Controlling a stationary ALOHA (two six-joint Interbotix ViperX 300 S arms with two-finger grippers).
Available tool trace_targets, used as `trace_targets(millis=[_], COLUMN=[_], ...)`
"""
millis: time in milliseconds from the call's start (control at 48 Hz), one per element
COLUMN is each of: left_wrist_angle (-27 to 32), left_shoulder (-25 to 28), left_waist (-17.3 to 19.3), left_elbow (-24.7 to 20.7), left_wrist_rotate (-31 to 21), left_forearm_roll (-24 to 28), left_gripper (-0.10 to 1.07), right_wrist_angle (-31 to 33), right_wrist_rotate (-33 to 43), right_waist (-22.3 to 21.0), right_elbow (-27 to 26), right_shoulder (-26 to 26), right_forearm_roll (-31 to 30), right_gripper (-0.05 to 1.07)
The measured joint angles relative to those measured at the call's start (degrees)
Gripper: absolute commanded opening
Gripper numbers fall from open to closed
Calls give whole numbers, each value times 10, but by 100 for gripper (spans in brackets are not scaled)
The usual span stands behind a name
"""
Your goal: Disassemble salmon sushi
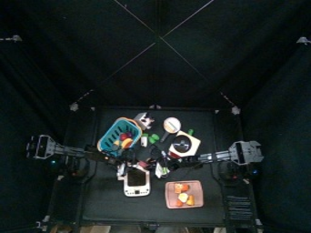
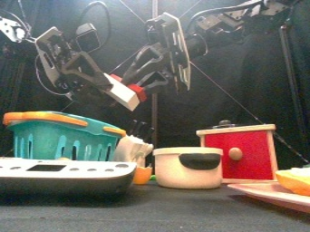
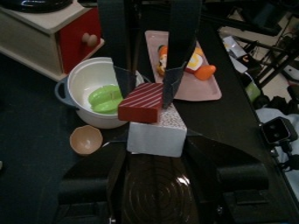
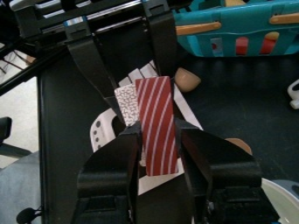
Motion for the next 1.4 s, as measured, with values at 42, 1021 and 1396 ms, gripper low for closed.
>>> trace_targets(millis=[42,1021,1396], left_wrist_angle=[0,1,1], left_shoulder=[0,-1,-1], left_waist=[0,-1,3], left_elbow=[-1,6,6], left_wrist_rotate=[0,3,48], left_forearm_roll=[0,2,-9], left_gripper=[60,81,100], right_wrist_angle=[3,-21,-35], right_wrist_rotate=[1,3,3], right_waist=[0,-11,-11], right_elbow=[1,8,-6], right_shoulder=[-1,-1,8], right_forearm_roll=[4,46,35], right_gripper=[42,41,41])
